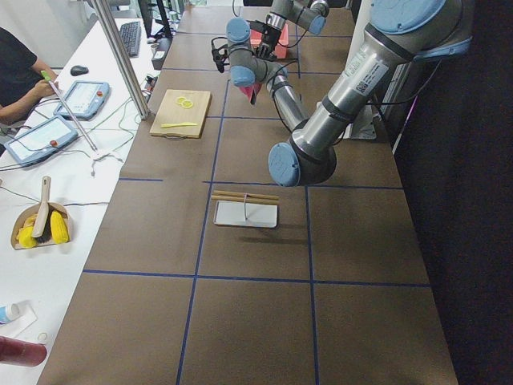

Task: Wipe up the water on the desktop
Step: 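Open the left gripper and withdraw it while the right gripper holds the cloth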

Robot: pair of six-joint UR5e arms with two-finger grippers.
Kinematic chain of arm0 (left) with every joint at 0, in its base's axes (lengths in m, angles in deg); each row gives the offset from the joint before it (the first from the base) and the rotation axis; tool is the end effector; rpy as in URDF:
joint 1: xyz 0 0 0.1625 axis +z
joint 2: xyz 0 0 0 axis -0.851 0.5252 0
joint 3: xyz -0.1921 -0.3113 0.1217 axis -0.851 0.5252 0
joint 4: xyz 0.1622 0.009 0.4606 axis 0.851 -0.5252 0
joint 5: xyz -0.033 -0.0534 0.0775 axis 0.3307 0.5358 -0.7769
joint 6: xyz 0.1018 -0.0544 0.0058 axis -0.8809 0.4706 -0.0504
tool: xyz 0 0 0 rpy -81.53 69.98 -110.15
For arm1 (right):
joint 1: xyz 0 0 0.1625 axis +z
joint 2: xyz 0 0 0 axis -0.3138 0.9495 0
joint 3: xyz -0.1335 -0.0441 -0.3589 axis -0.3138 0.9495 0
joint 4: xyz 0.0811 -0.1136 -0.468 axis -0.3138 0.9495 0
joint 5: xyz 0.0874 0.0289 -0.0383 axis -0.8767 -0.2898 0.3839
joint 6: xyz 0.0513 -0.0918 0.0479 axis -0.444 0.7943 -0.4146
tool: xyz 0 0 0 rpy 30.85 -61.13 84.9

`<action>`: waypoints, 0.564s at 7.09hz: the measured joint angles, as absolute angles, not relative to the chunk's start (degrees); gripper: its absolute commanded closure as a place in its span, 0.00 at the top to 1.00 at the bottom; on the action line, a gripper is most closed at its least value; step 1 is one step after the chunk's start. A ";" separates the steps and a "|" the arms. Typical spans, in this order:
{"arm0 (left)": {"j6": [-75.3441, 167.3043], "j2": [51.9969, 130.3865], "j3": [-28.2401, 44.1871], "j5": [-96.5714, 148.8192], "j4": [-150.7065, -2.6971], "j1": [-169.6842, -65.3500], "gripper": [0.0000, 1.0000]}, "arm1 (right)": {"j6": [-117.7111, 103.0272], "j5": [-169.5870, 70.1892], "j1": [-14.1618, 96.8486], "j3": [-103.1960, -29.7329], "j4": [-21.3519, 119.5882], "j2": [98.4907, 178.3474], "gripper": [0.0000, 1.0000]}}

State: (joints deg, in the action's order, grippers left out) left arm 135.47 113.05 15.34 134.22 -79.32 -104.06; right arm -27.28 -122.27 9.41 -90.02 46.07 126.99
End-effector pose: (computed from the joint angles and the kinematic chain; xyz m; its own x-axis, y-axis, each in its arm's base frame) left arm 0.4217 -0.5181 0.0123 0.1045 -0.3783 -0.9198 0.1453 0.9207 -0.3622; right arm -0.4640 -0.3814 0.0269 0.4468 -0.6697 0.5931 -0.0335 0.6500 0.7592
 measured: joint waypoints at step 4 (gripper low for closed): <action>121.79 108.81 16.21 146.76 -72.26 -117.14 1.00 | -27.31 -122.94 9.71 -97.49 59.57 129.12 0.00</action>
State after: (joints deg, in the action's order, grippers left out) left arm 121.79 108.81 16.21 146.76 -72.26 -117.14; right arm -27.31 -122.94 9.71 -97.49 59.57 129.12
